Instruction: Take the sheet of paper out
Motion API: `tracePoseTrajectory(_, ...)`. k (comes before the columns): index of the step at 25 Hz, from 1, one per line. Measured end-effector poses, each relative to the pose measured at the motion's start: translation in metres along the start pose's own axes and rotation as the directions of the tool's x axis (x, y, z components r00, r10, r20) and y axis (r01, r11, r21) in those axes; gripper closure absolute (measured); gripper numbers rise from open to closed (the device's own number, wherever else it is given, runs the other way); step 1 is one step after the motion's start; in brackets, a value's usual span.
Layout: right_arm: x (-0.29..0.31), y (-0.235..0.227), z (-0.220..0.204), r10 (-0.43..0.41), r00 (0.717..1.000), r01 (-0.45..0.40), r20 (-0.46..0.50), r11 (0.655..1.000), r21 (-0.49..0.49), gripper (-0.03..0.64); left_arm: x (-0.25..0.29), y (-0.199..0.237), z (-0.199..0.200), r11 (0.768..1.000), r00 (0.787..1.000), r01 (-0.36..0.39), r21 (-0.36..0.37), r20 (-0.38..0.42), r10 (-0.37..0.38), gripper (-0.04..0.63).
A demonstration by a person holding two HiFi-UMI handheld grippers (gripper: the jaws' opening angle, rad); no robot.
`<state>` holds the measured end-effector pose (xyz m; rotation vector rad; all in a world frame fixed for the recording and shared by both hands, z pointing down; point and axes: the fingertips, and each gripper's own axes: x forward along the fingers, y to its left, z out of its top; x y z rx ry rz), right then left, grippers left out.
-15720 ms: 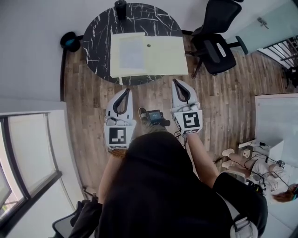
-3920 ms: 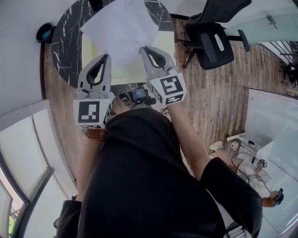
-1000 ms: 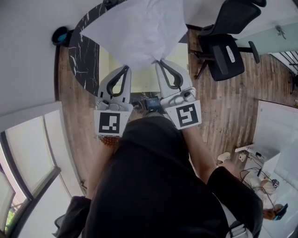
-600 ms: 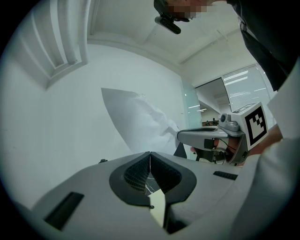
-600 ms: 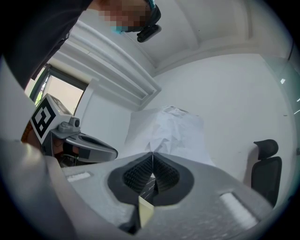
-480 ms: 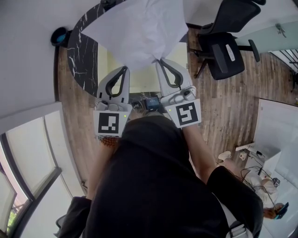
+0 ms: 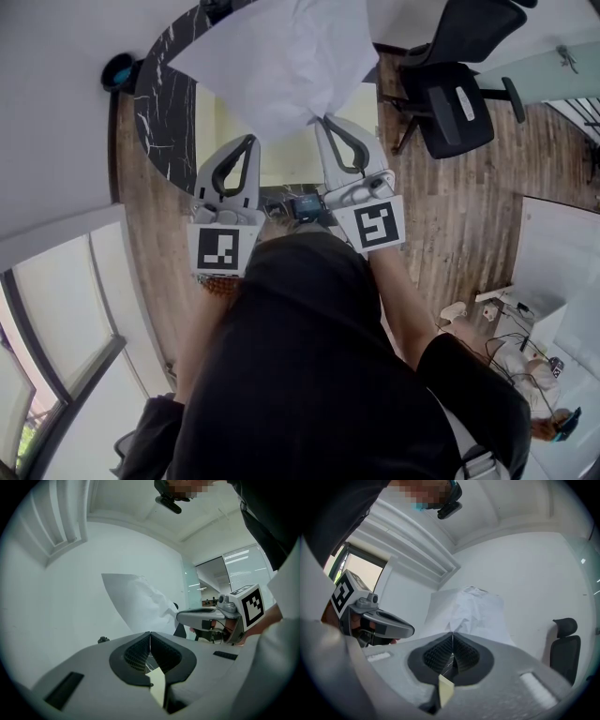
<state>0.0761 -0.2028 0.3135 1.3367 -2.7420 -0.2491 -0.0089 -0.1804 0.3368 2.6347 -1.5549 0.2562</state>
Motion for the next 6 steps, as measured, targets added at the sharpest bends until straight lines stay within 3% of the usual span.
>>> tracePoseTrajectory(6, 0.004, -0.0009, -0.0039, 0.003, 1.0, -0.003, -0.007, 1.0, -0.014, 0.62, 0.0001, 0.0033, -0.0028, 1.0, 1.0, -0.006, -0.006, -0.012, 0.006, 0.598)
